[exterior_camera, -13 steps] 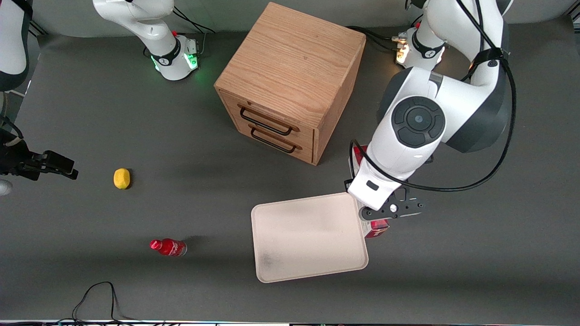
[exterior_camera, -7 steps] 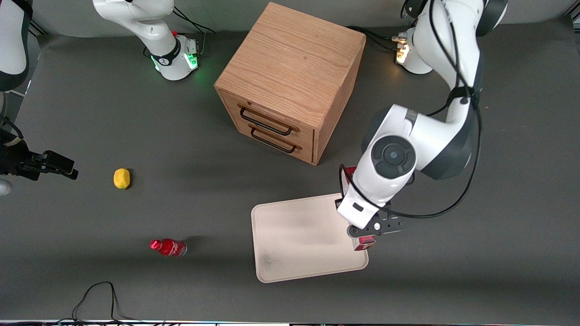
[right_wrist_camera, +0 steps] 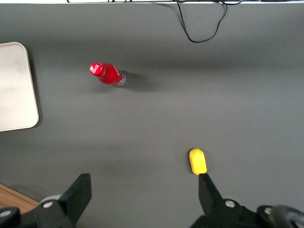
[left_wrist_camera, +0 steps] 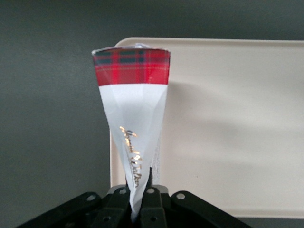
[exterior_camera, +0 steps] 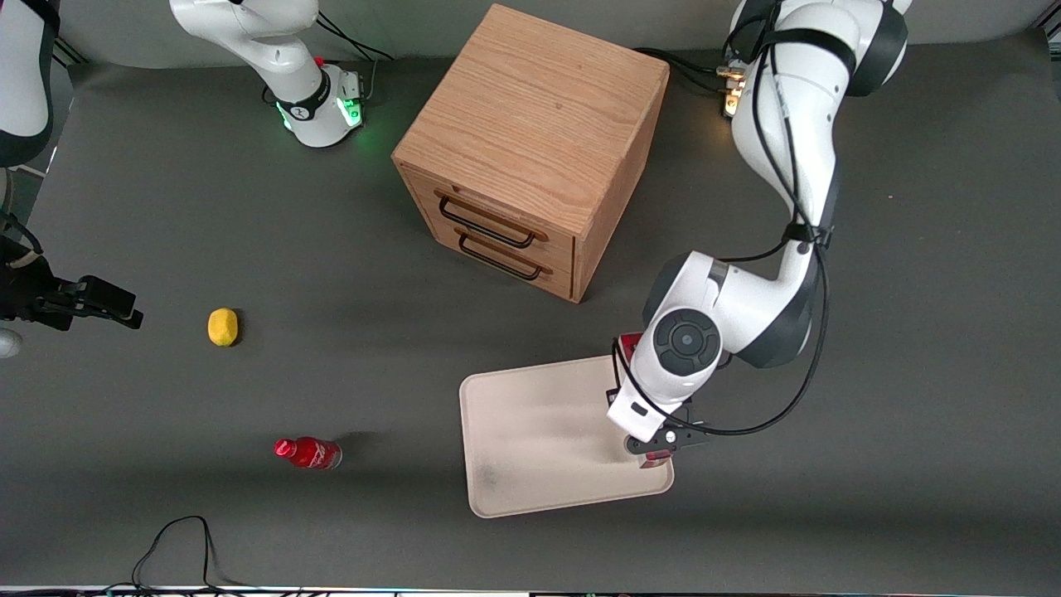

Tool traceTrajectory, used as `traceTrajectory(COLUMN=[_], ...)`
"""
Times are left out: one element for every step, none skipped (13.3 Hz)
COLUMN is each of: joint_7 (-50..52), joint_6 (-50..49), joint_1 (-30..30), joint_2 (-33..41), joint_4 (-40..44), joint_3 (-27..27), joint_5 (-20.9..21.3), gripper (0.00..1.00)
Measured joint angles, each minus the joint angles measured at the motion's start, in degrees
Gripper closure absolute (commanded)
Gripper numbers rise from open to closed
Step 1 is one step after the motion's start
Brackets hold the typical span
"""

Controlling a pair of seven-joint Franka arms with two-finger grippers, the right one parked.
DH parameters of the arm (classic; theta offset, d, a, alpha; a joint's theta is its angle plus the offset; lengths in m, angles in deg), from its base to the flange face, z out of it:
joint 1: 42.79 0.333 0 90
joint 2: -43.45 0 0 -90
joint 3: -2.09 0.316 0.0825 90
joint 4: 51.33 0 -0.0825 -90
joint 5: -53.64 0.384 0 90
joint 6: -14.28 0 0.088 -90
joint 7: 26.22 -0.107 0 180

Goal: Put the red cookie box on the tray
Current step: 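Lower the cookie box onto the tray and open the left gripper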

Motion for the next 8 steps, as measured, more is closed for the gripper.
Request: traceTrajectory(joint_7=[0.02,0.03,0.05,0.09,0.12,0.14,0.2,0.28], joint_6=[1.67,2.76,3.37,3.85,4.27,4.6,4.8,5.03], joint_1=[0.04,0.07,0.08,0.08,0.09,0.11,0.11,0.11], joint_2=[-0.92,-1.73,-2.35,-2.72,-2.86,-2.86,-2.87,-2.87], joint_4=[-0.79,-1.34,-1.71,-2.2,-2.56,-2.65,-2.8,-2.95], joint_3=[0.0,0.0,0.0,0.0,0.0,0.01,0.01,0.02], joint_5=[0.0,0.0,0.0,0.0,0.0,0.0,0.0,0.0], gripper=[1.0,1.0,1.0,1.0,1.0,1.0,1.0,0.93])
